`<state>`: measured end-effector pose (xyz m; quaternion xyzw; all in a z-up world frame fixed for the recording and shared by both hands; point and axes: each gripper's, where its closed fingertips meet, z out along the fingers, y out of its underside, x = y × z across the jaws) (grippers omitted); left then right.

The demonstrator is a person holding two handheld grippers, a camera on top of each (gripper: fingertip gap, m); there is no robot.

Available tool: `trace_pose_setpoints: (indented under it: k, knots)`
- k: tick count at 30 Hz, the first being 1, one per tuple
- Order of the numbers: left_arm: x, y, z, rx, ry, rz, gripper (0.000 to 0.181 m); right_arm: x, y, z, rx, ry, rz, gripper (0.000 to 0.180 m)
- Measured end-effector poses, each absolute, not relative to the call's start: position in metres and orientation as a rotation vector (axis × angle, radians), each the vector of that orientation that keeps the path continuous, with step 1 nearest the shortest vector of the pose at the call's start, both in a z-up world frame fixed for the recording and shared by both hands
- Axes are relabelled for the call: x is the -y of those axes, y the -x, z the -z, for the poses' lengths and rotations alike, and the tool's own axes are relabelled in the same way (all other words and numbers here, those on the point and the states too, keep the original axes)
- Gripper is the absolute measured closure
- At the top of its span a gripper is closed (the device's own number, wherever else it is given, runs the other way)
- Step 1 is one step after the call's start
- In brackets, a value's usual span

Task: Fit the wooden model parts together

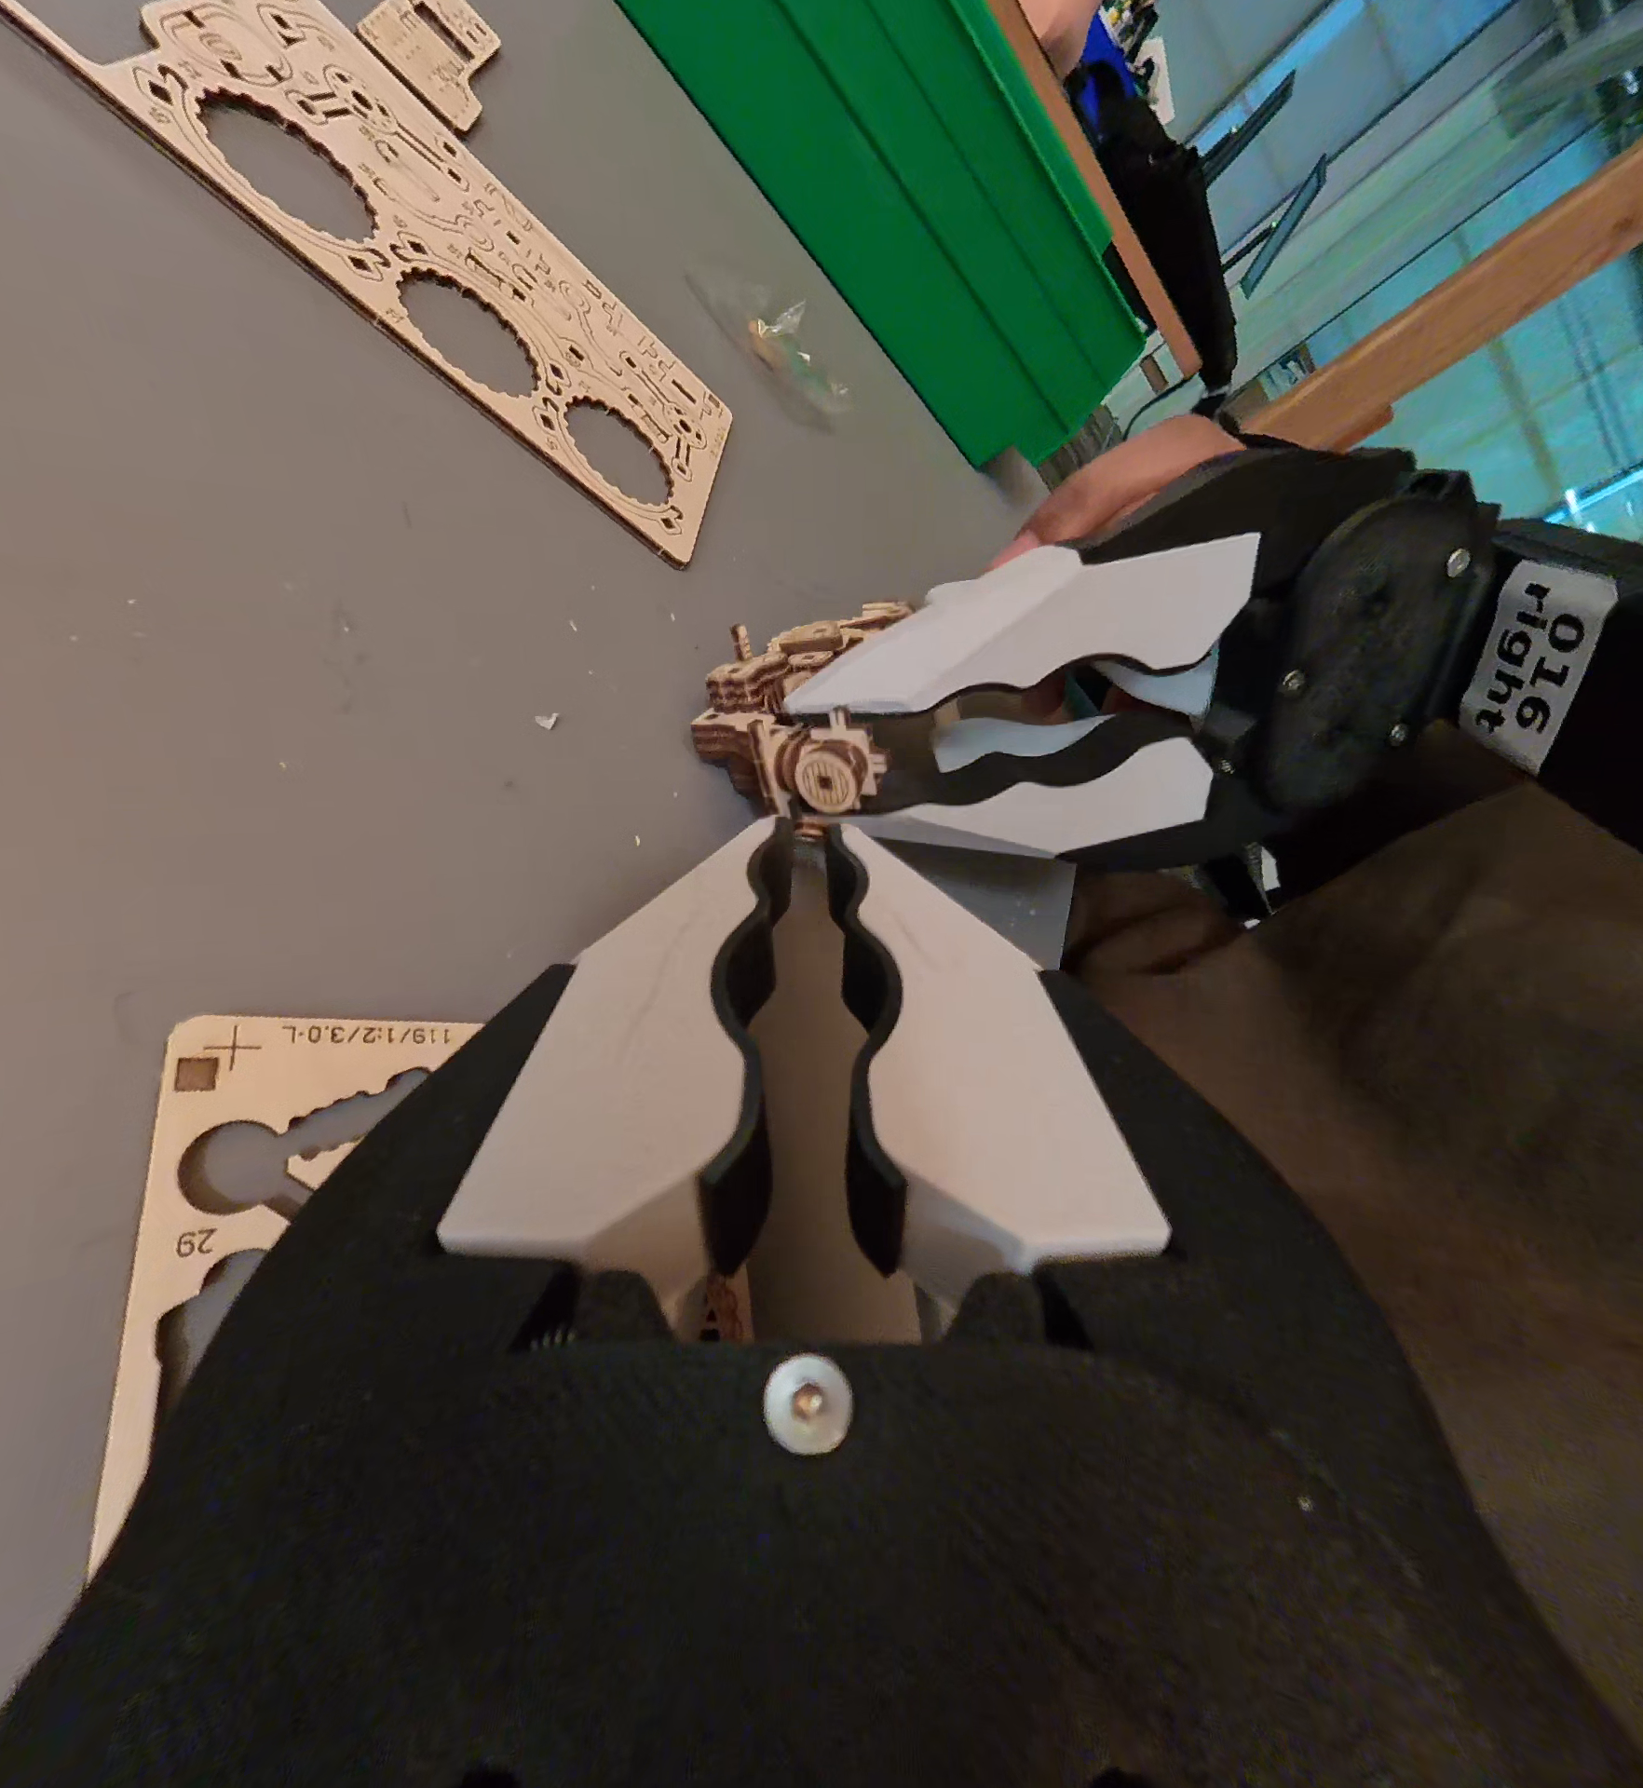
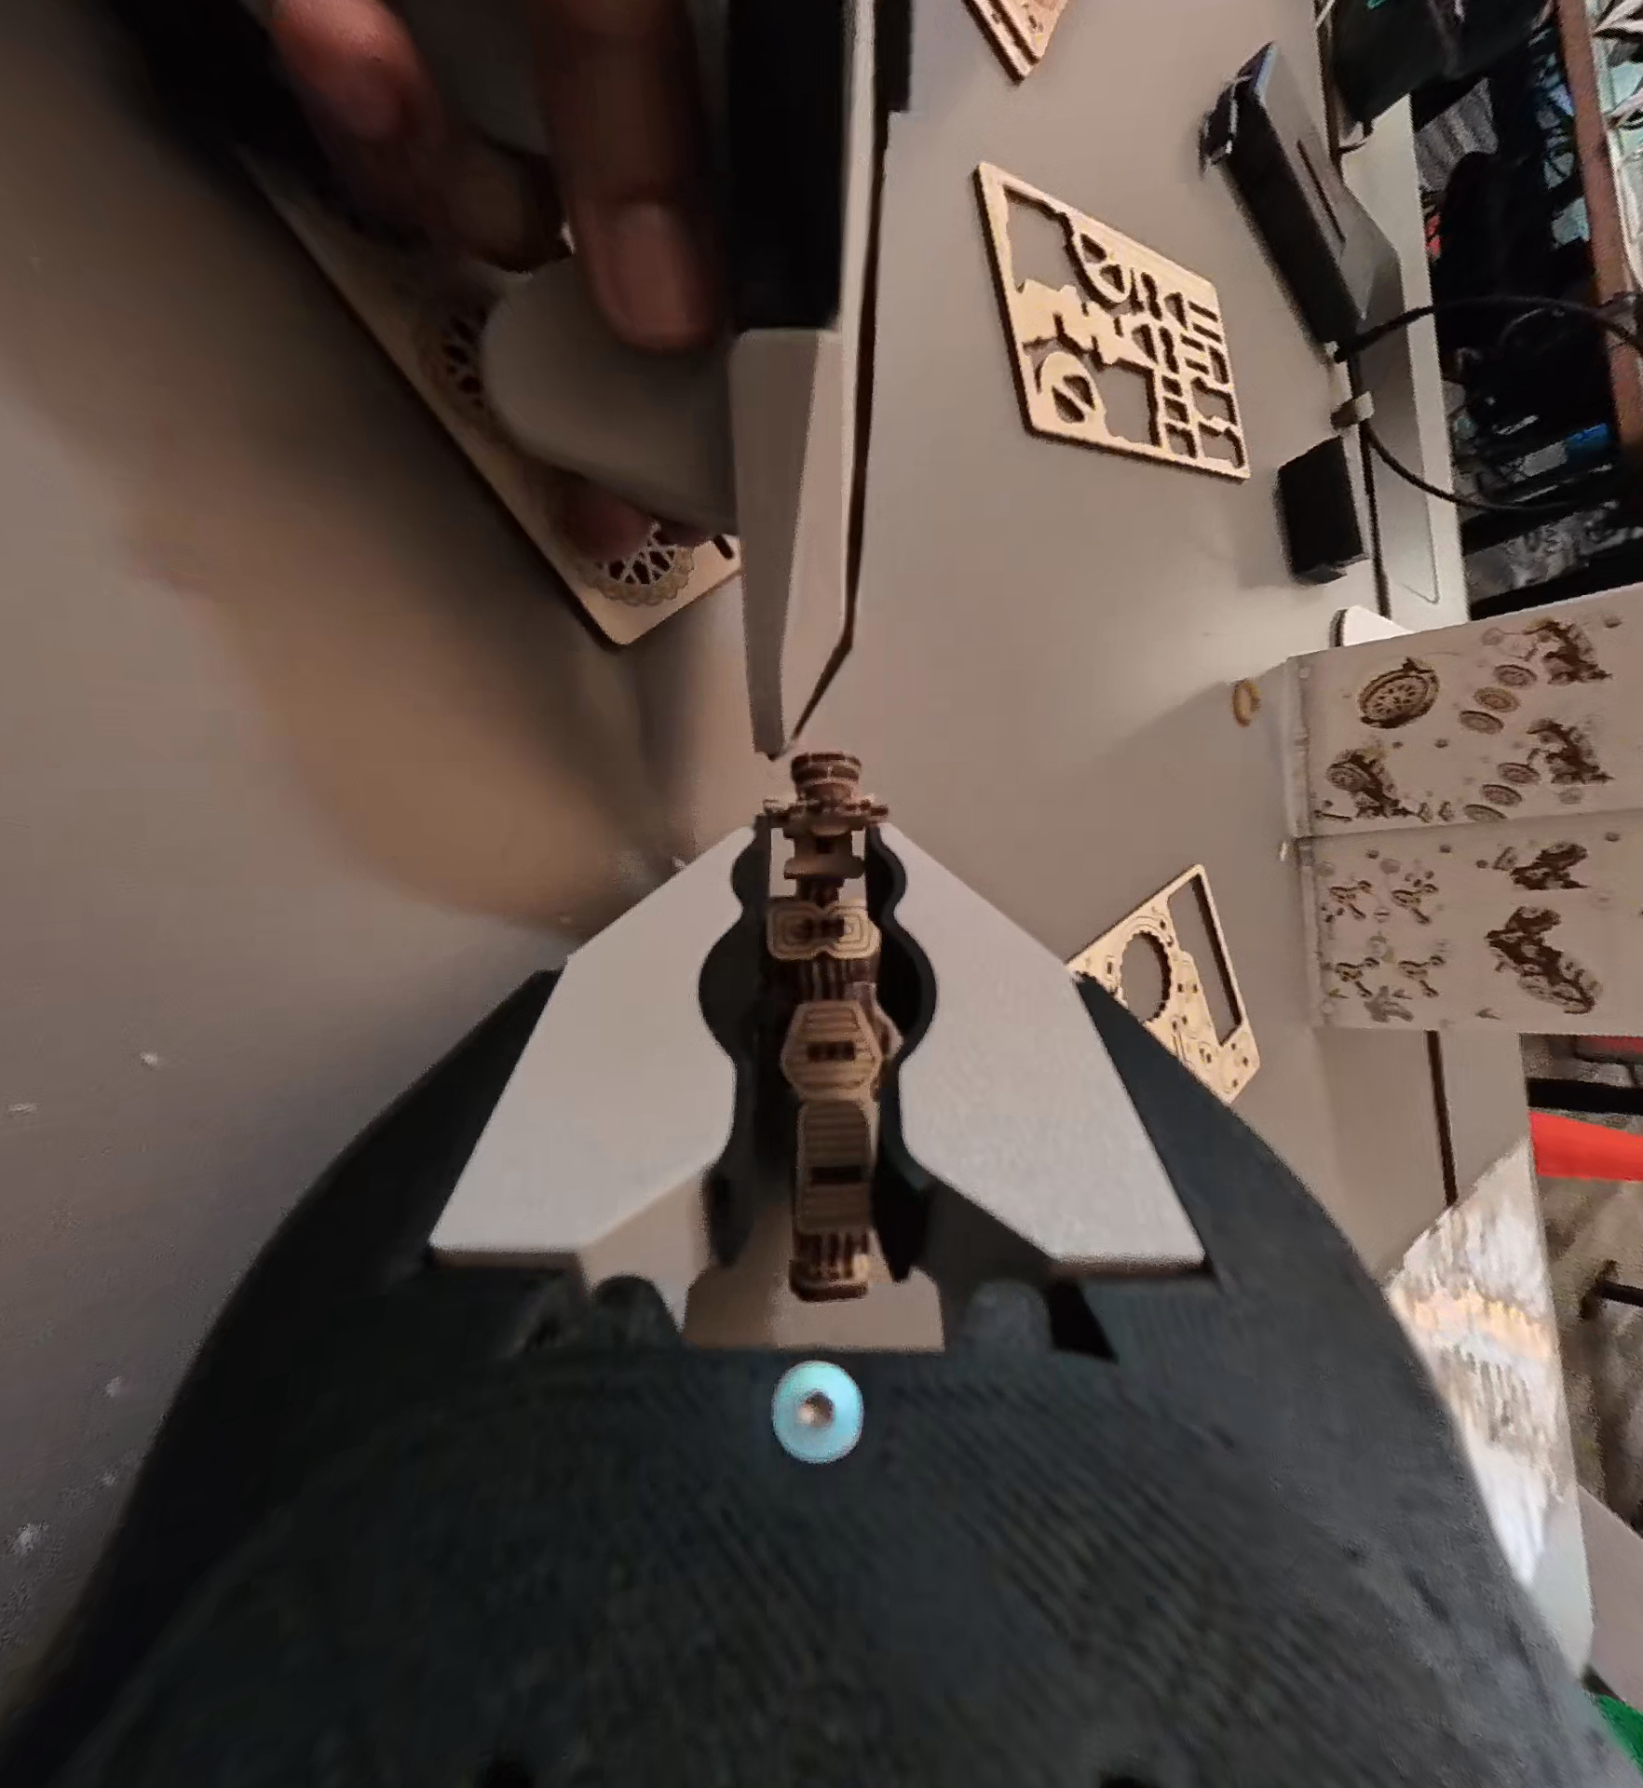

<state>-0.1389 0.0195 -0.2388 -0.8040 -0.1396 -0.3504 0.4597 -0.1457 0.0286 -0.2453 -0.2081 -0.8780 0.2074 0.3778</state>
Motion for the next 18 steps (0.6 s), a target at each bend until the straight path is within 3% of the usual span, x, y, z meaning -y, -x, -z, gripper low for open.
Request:
trace_pose_setpoints:
  k: [7,11,18]
  knots:
    - [-0.015,0.142,0.196,0.152,1.769,0.771,0.177,-0.046,0.147,0.207,2.112,0.616,-0.737,0.164]
    - [-0.011,0.138,0.172,-0.035,1.663,0.535,0.177,-0.048,0.134,0.172,2.025,0.671,-1.068,0.165]
    - [-0.007,0.119,0.157,-0.159,1.578,0.542,0.177,-0.036,0.104,0.134,1.972,0.660,-1.666,0.165]
